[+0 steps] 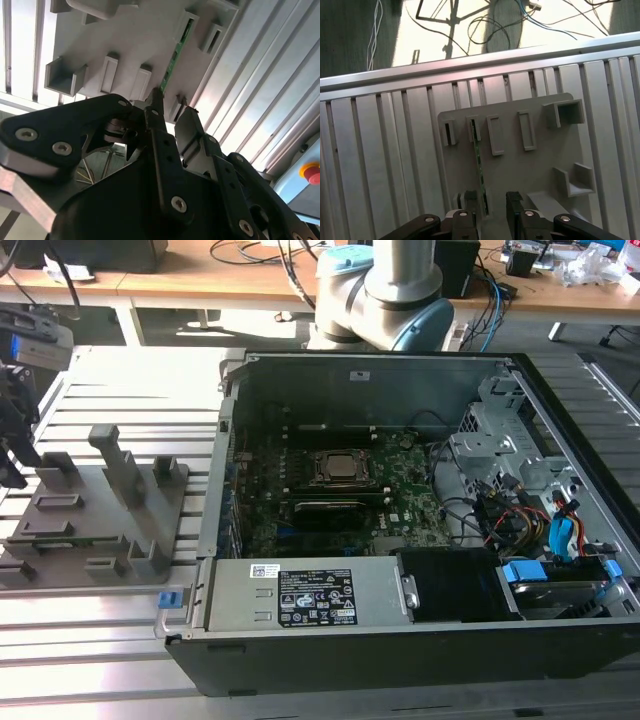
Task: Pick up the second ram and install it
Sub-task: 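Pick up the second ram and move it above second insertion slot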
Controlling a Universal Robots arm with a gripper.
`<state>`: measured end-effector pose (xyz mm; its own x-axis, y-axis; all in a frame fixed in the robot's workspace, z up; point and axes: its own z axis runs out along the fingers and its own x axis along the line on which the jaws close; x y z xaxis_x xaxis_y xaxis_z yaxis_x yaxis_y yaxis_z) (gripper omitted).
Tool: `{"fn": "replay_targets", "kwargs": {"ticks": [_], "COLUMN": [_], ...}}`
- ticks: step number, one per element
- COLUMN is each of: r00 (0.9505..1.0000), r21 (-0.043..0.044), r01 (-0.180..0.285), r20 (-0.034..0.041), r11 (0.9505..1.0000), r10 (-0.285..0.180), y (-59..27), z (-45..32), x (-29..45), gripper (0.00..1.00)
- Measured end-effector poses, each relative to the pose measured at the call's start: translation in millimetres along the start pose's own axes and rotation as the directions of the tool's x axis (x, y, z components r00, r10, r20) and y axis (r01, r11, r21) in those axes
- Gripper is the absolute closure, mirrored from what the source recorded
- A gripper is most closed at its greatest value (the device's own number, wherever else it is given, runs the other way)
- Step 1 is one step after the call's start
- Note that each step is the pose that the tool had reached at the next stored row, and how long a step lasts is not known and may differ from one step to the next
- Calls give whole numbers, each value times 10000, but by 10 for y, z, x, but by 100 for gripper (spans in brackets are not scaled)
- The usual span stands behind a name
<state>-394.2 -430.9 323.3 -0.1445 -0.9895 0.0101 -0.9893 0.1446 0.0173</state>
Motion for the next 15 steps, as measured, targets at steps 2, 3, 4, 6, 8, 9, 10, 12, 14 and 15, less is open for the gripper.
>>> {"fn": "replay_targets", "kwargs": {"ticks": [2, 3, 4, 6, 8, 9, 10, 12, 14, 15], "r00": [10000, 10000, 10000, 10000, 10000, 10000, 10000, 10000, 10000, 10000], "r21": [0, 0, 0, 0, -1, 0, 0, 0, 1, 0], "r01": [0, 0, 0, 0, 0, 0, 0, 0, 0, 0], "r20": [0, -1, 0, 0, -1, -1, -1, 0, 0, 0], "r11": [10000, 10000, 10000, 10000, 10000, 10000, 10000, 10000, 10000, 10000], "r10": [0, 0, 0, 0, 0, 0, 0, 0, 0, 0], "y": [0, 0, -1, -1, -2, -2, -2, -3, -3, -4], "z": [23, 35, 50, 70, 91, 102, 114, 141, 187, 212], "x": [0, 0, 0, -1, -1, -1, -1, -1, -2, -2], "gripper": [63, 63, 63, 63, 63, 63, 63, 63, 63, 63]}}
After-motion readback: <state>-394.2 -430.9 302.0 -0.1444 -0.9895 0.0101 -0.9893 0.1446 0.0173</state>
